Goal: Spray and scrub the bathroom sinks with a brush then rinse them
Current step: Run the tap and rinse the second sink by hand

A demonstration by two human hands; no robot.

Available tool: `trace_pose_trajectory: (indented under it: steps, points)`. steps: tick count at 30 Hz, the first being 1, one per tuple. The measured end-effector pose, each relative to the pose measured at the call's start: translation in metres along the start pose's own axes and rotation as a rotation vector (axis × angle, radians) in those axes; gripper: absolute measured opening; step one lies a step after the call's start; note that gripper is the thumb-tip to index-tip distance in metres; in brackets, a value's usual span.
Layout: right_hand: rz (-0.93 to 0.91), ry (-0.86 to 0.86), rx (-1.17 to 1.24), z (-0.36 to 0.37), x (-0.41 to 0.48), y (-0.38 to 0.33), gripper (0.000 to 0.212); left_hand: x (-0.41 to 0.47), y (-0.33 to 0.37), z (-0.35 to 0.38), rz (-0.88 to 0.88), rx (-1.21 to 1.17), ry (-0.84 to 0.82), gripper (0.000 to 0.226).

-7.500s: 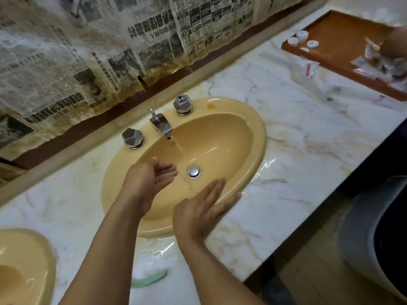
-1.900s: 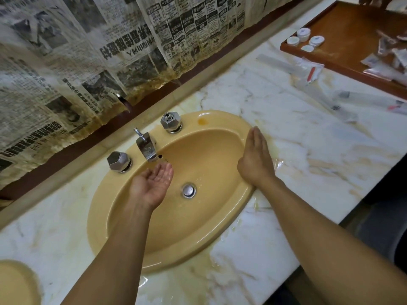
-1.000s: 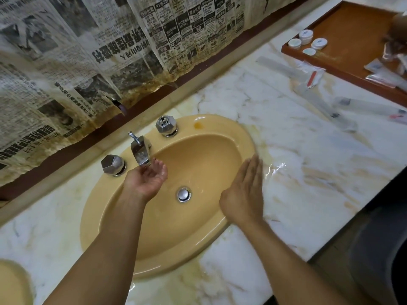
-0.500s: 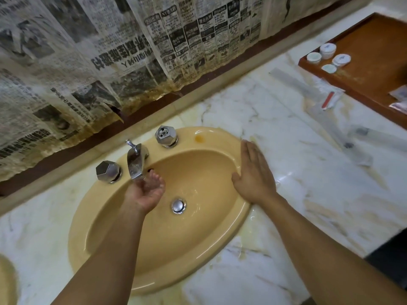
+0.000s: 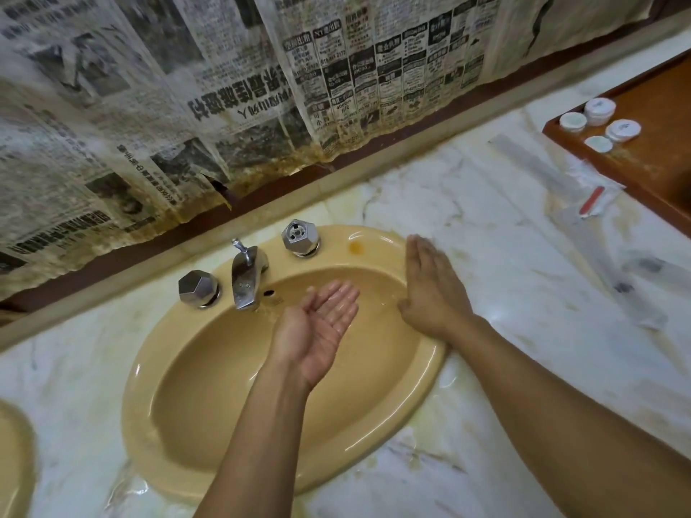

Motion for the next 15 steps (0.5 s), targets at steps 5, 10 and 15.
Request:
trace_pose_trajectory:
  steps: [5, 10, 15]
  points:
    - [-0.096, -0.079, -0.097, -0.005, 0.036, -0.006, 0.1, 0.013, 0.011, -0.067, 0.004, -0.265, 0.229, 0.035]
    - [-0.054, 0.053, -0.044, 0.017, -0.032, 0.006, 0.084, 0.024, 0.023, -0.099, 0.008, -0.39, 0.309, 0.038]
    - [-0.055, 0.026, -0.075, 0.013, -0.01, 0.007, 0.081, 0.03, 0.027, -0.094, -0.027, -0.328, 0.323, 0.029]
Point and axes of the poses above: each hand's wrist, its own x-axis towards the middle knuckle, its own z-axis out of the palm, y = z × x, the point moved 2 cm from there along x, towards the middle knuckle, and after that the axes turned 10 degrees about x, right-handed, at the moved point
